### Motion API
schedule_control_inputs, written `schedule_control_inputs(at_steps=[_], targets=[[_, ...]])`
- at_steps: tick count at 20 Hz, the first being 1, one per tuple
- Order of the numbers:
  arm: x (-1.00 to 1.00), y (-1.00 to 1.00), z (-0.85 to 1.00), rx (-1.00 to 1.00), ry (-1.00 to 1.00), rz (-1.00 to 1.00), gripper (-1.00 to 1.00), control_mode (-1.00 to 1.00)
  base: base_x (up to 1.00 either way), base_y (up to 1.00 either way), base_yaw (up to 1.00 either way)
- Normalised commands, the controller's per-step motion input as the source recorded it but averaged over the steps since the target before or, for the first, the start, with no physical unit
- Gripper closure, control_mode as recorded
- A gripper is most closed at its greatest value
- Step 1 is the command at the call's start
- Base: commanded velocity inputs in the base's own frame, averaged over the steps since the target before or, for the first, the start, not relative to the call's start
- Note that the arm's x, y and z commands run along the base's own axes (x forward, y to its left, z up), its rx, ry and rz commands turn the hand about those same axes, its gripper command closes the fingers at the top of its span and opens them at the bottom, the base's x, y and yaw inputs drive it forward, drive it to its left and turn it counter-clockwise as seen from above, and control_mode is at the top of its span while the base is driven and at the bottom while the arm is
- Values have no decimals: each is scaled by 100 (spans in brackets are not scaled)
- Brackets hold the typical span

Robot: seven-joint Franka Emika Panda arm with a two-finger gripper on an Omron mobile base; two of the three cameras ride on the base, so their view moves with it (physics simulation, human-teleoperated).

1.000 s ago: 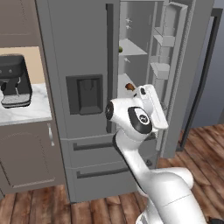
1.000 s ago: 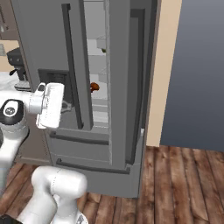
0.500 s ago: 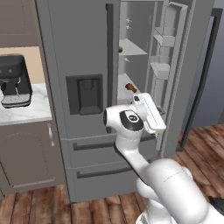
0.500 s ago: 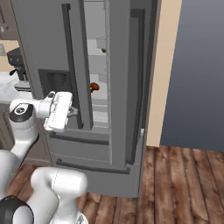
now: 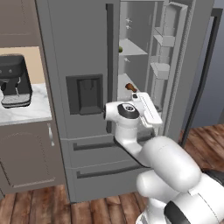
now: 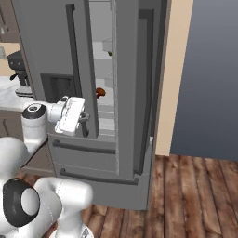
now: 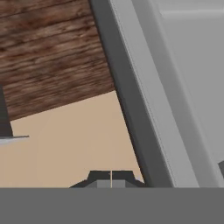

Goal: Gather the carrot and cucumber from the fridge and place them on a tray on the dining counter. Then gather the chicken drumsticks from the fridge and place them on the other tray.

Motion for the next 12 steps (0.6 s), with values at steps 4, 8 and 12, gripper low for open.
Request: schedule_control_inputs(at_steps=[4, 8, 12], targets=[[44, -12, -25, -1, 2, 0, 100, -100, 0, 0, 0], [33, -16, -30, 0, 0, 0, 100, -100, 0, 0, 0], [31, -22, -29, 0, 0, 0, 100, -100, 0, 0, 0]])
